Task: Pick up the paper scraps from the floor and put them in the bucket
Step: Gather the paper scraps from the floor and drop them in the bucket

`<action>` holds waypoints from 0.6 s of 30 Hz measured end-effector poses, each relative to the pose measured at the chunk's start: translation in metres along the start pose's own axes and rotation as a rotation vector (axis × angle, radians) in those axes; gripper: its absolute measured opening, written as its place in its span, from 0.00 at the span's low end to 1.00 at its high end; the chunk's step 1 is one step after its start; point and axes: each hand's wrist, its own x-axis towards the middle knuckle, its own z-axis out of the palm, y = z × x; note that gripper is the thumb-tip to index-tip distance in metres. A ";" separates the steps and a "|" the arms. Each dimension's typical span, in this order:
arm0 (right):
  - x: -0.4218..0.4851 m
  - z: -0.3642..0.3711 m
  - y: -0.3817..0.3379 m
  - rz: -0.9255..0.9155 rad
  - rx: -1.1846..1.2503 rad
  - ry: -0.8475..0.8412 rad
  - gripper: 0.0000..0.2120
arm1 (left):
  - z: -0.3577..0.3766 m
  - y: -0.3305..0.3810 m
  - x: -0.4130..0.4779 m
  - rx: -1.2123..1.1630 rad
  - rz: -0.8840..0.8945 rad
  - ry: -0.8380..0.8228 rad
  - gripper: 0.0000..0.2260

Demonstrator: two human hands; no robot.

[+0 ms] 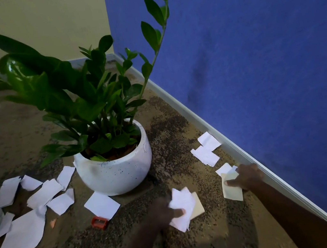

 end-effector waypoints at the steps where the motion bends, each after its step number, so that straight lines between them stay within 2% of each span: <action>1: 0.000 -0.002 0.002 -0.010 0.008 0.010 0.33 | 0.006 0.004 -0.002 0.055 0.036 -0.013 0.16; 5: 0.000 -0.006 0.008 -0.060 0.153 -0.025 0.29 | 0.034 0.015 -0.007 0.401 0.155 0.053 0.24; 7: -0.001 -0.003 0.010 -0.087 0.269 -0.040 0.27 | 0.043 0.018 -0.009 0.513 0.175 0.070 0.25; 10: -0.006 0.005 0.007 -0.098 0.485 -0.019 0.26 | 0.049 0.018 -0.010 0.510 0.168 0.076 0.23; 14: -0.018 0.009 -0.007 -0.200 0.614 0.044 0.23 | 0.052 0.012 -0.008 0.415 0.121 0.091 0.26; 18: -0.037 0.012 -0.028 -0.401 0.729 -0.034 0.30 | 0.043 0.008 -0.012 0.258 0.081 0.140 0.28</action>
